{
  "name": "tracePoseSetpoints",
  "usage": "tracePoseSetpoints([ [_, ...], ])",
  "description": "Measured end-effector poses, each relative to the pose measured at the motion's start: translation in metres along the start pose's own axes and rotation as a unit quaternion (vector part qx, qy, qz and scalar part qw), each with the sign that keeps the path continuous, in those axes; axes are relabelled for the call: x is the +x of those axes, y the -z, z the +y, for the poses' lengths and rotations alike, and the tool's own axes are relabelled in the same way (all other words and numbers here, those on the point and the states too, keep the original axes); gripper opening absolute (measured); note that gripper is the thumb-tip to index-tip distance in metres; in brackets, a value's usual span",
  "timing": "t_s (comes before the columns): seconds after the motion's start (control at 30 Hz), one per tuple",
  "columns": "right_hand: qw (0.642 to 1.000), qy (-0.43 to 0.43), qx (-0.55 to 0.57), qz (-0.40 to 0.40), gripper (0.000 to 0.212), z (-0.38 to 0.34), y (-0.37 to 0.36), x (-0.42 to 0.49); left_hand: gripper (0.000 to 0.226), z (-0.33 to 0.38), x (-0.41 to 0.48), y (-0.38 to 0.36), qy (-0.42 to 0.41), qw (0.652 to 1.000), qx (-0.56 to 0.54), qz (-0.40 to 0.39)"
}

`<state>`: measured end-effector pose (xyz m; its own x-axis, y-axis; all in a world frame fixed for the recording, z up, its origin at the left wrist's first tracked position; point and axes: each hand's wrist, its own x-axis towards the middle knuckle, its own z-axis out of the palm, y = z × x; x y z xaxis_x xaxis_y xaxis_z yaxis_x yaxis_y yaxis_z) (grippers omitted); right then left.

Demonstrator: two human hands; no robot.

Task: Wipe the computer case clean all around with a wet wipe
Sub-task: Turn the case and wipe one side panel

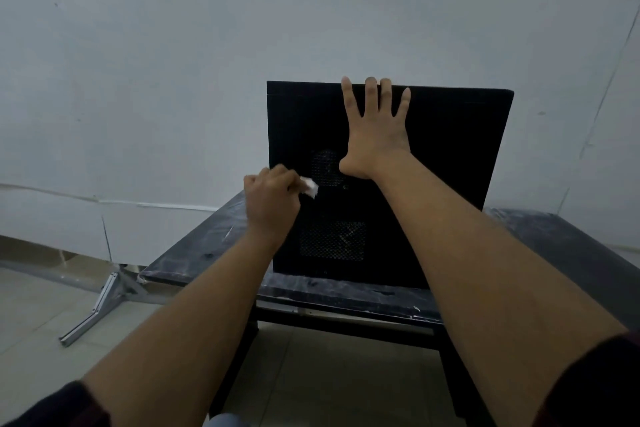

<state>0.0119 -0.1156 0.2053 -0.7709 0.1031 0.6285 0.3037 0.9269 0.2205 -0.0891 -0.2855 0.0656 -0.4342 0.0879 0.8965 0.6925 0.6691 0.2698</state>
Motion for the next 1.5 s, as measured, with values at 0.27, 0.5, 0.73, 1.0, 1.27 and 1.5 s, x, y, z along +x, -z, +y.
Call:
tracePoseSetpoints([
  [0.27, 1.000, 0.003, -0.002, 0.004, 0.137, 0.002, -0.001, 0.000, 0.015, 0.000, -0.030, -0.008, 0.055, 0.998, -0.005, -0.009],
  [0.5, 1.000, 0.008, 0.012, 0.016, 0.135, 0.003, -0.005, 0.000, 0.013, 0.001, -0.012, -0.008, 0.055, 0.998, -0.033, 0.000],
  [0.73, 1.000, 0.011, 0.018, 0.008, 0.132, 0.003, -0.001, 0.000, 0.016, 0.001, -0.050, -0.013, 0.072, 0.996, 0.002, -0.053],
  [1.0, 1.000, 0.014, 0.012, 0.018, 0.133, 0.004, -0.003, 0.000, 0.014, 0.025, 0.006, -0.010, 0.077, 0.996, -0.054, 0.012],
  [1.27, 1.000, 0.009, 0.003, 0.024, 0.134, 0.003, -0.005, 0.000, 0.016, 0.013, -0.046, -0.018, 0.027, 0.998, 0.022, -0.058],
  [1.5, 0.999, 0.009, 0.004, 0.030, 0.134, 0.003, -0.009, 0.001, 0.017, 0.033, -0.003, -0.020, 0.026, 0.999, -0.045, -0.011],
])
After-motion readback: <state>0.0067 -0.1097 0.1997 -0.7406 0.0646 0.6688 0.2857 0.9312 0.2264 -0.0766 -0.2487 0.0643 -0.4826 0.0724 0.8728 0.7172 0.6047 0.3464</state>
